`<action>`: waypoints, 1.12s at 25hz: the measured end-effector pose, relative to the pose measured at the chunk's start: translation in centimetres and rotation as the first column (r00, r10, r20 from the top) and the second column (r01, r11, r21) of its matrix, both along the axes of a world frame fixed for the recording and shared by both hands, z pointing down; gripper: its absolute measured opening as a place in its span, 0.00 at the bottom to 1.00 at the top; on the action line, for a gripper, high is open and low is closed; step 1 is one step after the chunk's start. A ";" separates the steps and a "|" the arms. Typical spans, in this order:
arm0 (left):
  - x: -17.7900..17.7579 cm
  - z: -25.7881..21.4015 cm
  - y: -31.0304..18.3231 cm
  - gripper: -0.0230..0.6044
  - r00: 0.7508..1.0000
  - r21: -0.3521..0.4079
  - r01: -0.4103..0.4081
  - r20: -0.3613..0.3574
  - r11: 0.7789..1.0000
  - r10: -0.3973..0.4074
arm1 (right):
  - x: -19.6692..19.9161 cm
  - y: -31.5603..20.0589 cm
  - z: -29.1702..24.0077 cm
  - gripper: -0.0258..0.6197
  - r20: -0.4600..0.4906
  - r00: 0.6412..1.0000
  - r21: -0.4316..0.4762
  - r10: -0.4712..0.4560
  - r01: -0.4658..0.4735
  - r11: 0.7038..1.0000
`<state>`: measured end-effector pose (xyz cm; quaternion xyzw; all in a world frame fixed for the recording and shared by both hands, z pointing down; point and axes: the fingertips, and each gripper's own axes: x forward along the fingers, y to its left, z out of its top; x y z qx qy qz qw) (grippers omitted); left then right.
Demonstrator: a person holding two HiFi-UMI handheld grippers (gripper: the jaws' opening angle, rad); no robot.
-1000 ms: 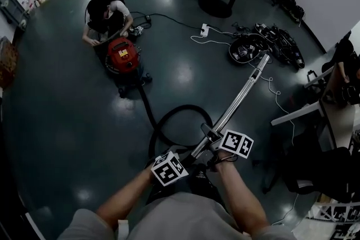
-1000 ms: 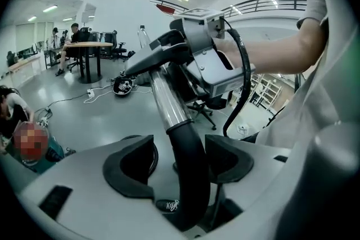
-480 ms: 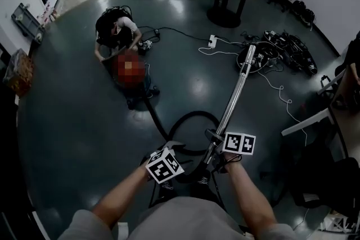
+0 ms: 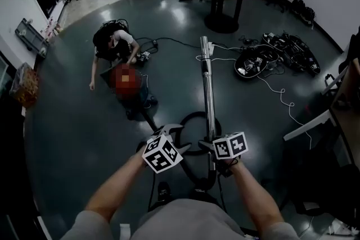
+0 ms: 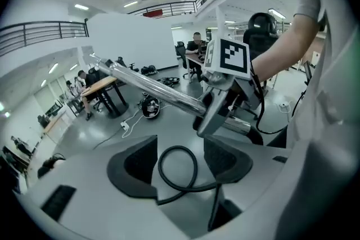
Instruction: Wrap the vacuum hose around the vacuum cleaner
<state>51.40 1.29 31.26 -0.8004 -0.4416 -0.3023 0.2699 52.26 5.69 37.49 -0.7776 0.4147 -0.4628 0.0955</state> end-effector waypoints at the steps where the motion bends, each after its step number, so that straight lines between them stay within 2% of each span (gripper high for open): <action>1: 0.8 -0.6 0.4 0.46 1.000 0.014 -0.002 -0.026 1.000 0.002 | 0.1 0.2 0.1 0.25 -0.010 0.999 -0.018 -0.040 0.040 0.999; 6: 3.6 -3.4 1.7 0.46 0.988 0.116 -0.012 -0.152 0.993 0.030 | 0.4 1.5 0.1 0.25 -0.049 0.975 -0.123 -0.216 0.208 0.970; 11: 5.1 -5.8 1.8 0.46 0.956 0.241 -0.032 -0.276 0.970 0.100 | 0.7 1.6 0.5 0.25 -0.072 0.933 -0.201 -0.354 0.334 0.921; 15: 6.0 -7.3 2.0 0.46 0.940 0.288 -0.056 -0.308 0.956 0.148 | 0.5 0.8 1.1 0.24 -0.068 0.886 -0.269 -0.459 0.426 0.864; 17: 6.3 -7.4 2.0 0.46 0.934 0.329 -0.085 -0.303 0.941 0.191 | 0.3 0.6 1.2 0.24 -0.057 0.860 -0.309 -0.506 0.467 0.828; 19: 6.6 -7.1 1.7 0.46 0.924 0.396 -0.129 -0.286 0.909 0.255 | 0.5 0.4 1.4 0.24 -0.046 0.835 -0.351 -0.548 0.500 0.792; 22: 7.2 -6.2 0.6 0.46 0.906 0.488 -0.206 -0.233 0.848 0.354 | 0.9 -0.1 1.9 0.24 -0.026 0.804 -0.407 -0.594 0.534 0.741; 28: 7.9 -4.0 -2.9 0.46 0.886 0.564 -0.353 -0.056 0.747 0.461 | 2.0 -2.0 2.0 0.24 0.013 0.754 -0.491 -0.657 0.577 0.652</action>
